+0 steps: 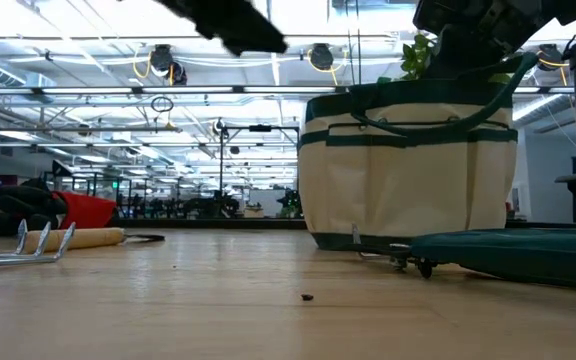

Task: Pick & Place Garden tools in Gardening bag
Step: Put the green spray bottle into the white gardening bag, then put the red gloves into the white gardening bag

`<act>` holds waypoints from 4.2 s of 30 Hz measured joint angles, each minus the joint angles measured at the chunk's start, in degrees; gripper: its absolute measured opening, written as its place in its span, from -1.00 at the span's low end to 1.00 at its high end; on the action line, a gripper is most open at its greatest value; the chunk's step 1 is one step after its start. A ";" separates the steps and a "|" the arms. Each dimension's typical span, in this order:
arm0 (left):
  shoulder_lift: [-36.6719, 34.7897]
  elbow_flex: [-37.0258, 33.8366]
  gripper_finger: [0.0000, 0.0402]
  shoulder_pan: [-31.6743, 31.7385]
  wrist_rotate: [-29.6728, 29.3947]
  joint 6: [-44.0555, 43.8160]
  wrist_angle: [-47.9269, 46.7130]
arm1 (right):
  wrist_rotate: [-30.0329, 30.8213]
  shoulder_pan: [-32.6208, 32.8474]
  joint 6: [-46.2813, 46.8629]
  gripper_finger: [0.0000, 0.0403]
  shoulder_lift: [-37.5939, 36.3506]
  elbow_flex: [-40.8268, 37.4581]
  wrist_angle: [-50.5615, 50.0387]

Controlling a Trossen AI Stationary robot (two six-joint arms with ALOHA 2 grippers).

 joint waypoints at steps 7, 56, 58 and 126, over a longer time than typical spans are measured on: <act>9.72 10.45 -0.28 -0.17 3.22 15.38 -8.60 | -0.07 0.00 -0.08 -0.76 0.00 -0.02 -0.85; 18.34 13.95 -0.98 -1.44 -18.46 28.89 -25.98 | -8.07 0.09 -1.87 -0.75 -0.04 -0.02 -0.27; 18.34 13.95 -0.96 -1.44 -19.25 28.90 -25.99 | -8.85 0.09 -2.64 -0.75 -0.05 -0.02 -0.30; 13.21 13.88 -0.62 -1.38 -29.60 25.07 -25.02 | -16.29 -1.85 -20.92 -0.15 -2.93 -0.08 6.16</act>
